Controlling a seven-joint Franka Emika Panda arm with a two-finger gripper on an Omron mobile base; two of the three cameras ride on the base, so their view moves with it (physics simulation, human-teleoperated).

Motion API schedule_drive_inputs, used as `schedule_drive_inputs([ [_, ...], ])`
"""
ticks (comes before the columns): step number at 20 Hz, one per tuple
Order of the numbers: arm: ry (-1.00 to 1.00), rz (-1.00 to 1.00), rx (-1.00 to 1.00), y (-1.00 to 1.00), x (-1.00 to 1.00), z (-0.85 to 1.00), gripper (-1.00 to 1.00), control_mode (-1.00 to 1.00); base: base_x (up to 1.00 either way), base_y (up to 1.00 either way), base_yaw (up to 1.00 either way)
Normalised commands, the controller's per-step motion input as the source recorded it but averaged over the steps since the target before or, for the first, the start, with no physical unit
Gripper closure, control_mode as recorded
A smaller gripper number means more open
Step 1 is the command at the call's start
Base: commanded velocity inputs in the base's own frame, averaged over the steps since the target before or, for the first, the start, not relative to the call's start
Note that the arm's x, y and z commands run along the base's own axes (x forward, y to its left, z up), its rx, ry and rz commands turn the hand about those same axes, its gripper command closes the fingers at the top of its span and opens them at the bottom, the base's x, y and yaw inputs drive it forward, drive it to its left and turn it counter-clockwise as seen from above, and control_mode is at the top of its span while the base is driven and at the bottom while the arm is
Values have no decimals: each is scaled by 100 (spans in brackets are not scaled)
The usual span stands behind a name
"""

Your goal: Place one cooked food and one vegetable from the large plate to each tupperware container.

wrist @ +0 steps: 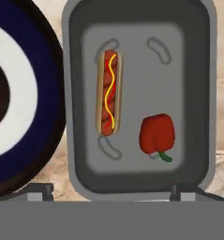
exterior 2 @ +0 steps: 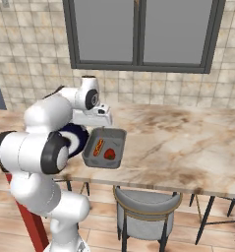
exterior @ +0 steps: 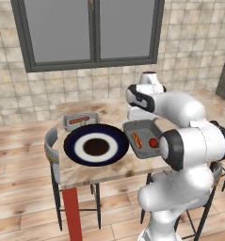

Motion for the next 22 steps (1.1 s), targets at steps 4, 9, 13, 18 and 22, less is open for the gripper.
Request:
schedule_drive_inputs([
  [4, -15, 0, 0, 0, -100, 72, -100, -100, 0, 0, 0],
  [9, -21, 0, 0, 6, -100, 58, -100, -100, 0, 0, 0],
  [13, -20, 0, -1, 12, -93, 32, -100, -100, 0, 0, 0],
  [18, -11, 0, -6, 22, -61, 24, -100, -100, 0, 0, 0],
  [22, -2, 0, -13, 58, -13, 28, -100, -100, 0, 0, 0],
])
